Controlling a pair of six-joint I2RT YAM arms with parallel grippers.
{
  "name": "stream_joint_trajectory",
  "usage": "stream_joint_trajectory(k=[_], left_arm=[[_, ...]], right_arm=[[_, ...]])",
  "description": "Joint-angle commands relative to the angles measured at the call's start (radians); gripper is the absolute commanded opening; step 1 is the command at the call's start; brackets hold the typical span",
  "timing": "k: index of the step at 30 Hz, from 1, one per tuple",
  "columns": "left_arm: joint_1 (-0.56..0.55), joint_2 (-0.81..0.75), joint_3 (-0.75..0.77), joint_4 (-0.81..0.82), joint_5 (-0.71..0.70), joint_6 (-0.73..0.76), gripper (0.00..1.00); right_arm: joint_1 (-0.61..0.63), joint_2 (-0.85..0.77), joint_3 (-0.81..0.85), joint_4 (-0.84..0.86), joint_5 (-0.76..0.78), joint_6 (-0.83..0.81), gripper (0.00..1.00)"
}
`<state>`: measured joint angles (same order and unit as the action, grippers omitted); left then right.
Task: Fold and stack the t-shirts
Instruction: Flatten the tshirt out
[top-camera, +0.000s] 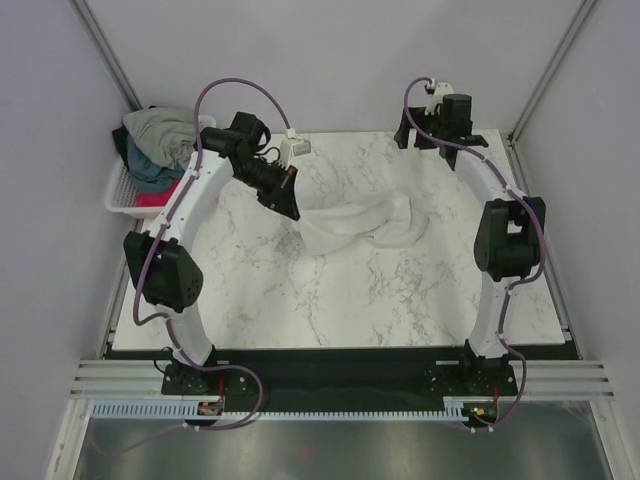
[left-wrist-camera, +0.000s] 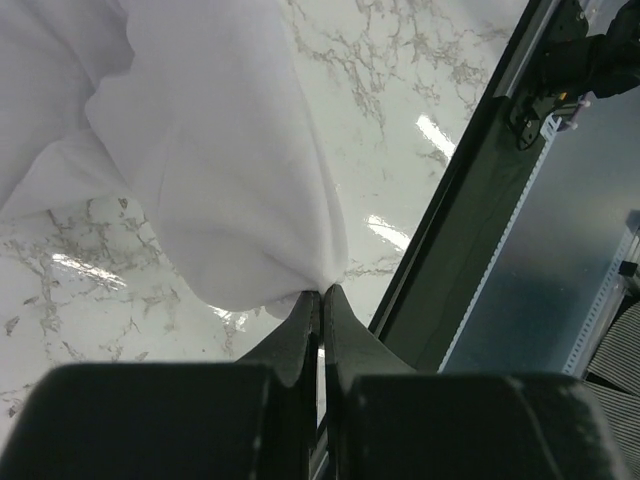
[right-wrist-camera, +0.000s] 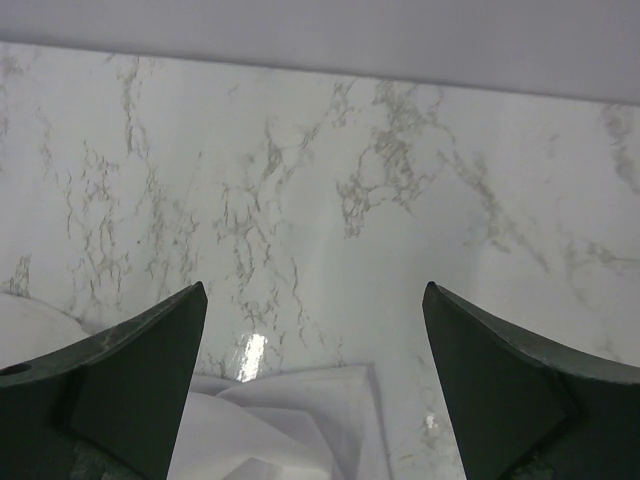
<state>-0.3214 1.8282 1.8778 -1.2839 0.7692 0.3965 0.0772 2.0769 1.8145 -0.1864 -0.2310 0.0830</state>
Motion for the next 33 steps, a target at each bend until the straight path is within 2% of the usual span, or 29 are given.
stream_joint_trajectory(k=[1,6,9,17,19,21,22,23,25,26,27,28,29,30,33], left_arm=[[0.018,0.088,0.043,-0.255,0.038,0.051,0.02],[0.059,0.18,0.014,-0.255,0.021,-0.013,0.02],[0.062,0.233,0.006,-0.253,0.012,-0.001,0.02],[0.077,0.304,0.02,-0.253,0.012,-0.008,0.02],[0.079,0.325,0.041,-0.253,0.005,-0.013,0.02],[0.082,0.344,0.073,-0.253,0.002,-0.015,0.02],[0.088,0.359,0.084,-0.253,0.002,-0.015,0.02],[0.09,0.37,0.096,-0.253,0.002,-0.016,0.02],[0.094,0.382,0.122,-0.252,-0.001,-0.021,0.02],[0.094,0.394,0.133,-0.249,-0.004,-0.021,0.02],[0.097,0.399,0.138,-0.249,-0.005,-0.019,0.02],[0.104,0.407,0.141,-0.249,-0.005,-0.021,0.02],[0.108,0.419,0.145,-0.249,-0.005,-0.021,0.02],[0.111,0.425,0.152,-0.247,-0.008,-0.021,0.02],[0.13,0.454,0.19,-0.238,-0.036,-0.024,0.02]], right_arm=[[0.032,0.086,0.017,0.002,-0.083,0.063,0.98],[0.072,0.149,-0.001,-0.002,-0.169,0.112,0.98],[0.075,0.155,-0.049,-0.024,-0.214,0.121,0.98],[0.068,0.127,-0.116,-0.099,-0.203,0.083,0.98],[0.068,0.12,-0.147,-0.128,-0.203,0.083,0.96],[0.068,0.112,-0.184,-0.151,-0.22,0.084,0.91],[0.068,0.106,-0.194,-0.151,-0.22,0.08,0.88],[0.07,0.106,-0.195,-0.153,-0.218,0.072,0.79],[0.07,0.118,-0.163,-0.173,-0.222,0.052,0.71],[0.07,0.129,-0.14,-0.179,-0.226,0.046,0.53],[0.07,0.132,-0.132,-0.182,-0.235,0.044,0.44],[0.07,0.137,-0.126,-0.185,-0.252,0.043,0.22],[0.068,0.138,-0.12,-0.185,-0.251,0.044,0.07],[0.072,0.138,-0.112,-0.185,-0.239,0.044,0.0],[0.068,0.132,-0.066,-0.177,-0.15,0.037,0.0]])
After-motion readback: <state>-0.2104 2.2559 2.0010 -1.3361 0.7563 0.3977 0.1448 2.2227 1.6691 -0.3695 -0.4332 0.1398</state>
